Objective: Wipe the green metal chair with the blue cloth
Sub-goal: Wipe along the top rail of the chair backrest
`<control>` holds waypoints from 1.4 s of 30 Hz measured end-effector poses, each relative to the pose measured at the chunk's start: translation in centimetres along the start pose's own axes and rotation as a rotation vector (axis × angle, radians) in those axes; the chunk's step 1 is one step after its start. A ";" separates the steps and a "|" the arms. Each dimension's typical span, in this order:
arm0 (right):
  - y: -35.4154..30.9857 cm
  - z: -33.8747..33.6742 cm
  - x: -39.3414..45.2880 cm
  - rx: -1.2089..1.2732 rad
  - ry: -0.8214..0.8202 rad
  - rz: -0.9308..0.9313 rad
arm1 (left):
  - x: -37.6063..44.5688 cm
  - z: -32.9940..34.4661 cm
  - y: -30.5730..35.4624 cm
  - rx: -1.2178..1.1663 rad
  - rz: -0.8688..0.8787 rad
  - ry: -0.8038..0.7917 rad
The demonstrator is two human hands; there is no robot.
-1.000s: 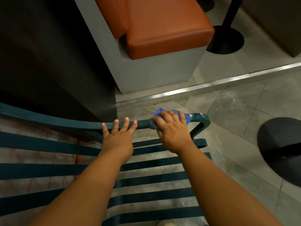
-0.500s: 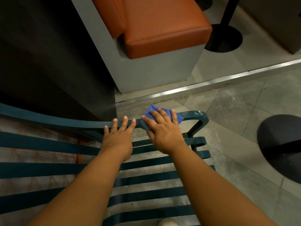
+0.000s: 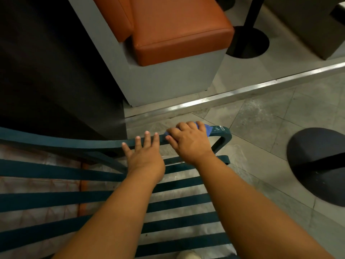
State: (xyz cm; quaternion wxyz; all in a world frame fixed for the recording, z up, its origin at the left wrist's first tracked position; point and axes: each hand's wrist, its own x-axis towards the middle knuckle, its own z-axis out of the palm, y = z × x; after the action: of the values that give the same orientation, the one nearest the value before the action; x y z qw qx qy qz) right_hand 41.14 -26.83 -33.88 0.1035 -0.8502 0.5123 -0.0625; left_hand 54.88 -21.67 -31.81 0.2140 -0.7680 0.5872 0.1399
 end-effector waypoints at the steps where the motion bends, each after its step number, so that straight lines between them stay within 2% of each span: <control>1: 0.5 -0.1 0.1 -0.020 -0.005 0.048 | 0.0 0.1 0.5 -0.001 0.031 0.010; 5: 0.8 -0.6 1.0 0.036 0.034 0.126 | 0.2 -0.9 1.5 0.010 0.049 -0.025; 8: 2.3 -1.5 0.5 0.274 0.240 0.195 | 0.6 -1.9 1.4 0.037 0.070 -0.063; 9: 3.0 -1.4 0.0 0.297 0.310 0.211 | 0.7 -2.0 1.6 0.046 0.072 -0.058; 10: 3.5 -1.4 -0.6 0.277 0.309 0.200 | 0.6 -2.1 1.9 0.052 0.076 -0.045; 13: 4.2 -0.3 -2.1 0.118 0.115 0.092 | 0.3 -1.8 3.0 0.017 0.094 -0.021; 15: 5.0 -0.1 -2.2 0.140 0.125 0.122 | 0.3 -1.5 3.1 0.006 0.095 -0.022; 18: 7.0 -0.5 -1.8 0.363 0.211 0.354 | 0.1 -1.3 2.6 -0.027 0.131 -0.038; 21: 8.2 -1.0 -0.6 0.542 0.148 0.618 | -0.3 -1.8 2.7 -0.077 0.146 -0.057; 24: 6.4 -1.4 0.3 0.409 0.113 0.732 | -0.5 -2.0 3.0 -0.071 0.142 -0.065; 27: 1.9 -0.5 0.4 0.128 0.082 0.521 | -0.5 -2.0 3.5 -0.058 0.121 -0.066; 30: -1.3 0.4 -0.1 0.103 0.102 0.297 | -0.5 -1.7 3.8 -0.021 0.082 -0.076; 34: 1.9 -0.6 0.3 0.056 0.102 0.216 | -0.3 -1.3 3.2 0.125 0.100 -0.024; 36: 4.9 -1.2 0.3 0.143 0.066 0.264 | -0.2 -1.1 3.1 0.183 0.115 0.000; 40: 10.6 -2.5 -0.4 0.644 -0.127 0.537 | -0.2 -0.7 3.5 0.243 0.117 0.029; 42: 10.9 -3.0 0.1 0.676 -0.187 0.605 | 0.0 -0.5 3.5 0.240 0.120 0.037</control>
State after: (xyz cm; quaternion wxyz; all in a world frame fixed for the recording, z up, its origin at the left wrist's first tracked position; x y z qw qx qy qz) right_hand 31.23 -32.20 -33.63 0.4340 -0.5831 0.6769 -0.1162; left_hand 51.46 -22.71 -31.92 0.2847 -0.7027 0.6486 0.0672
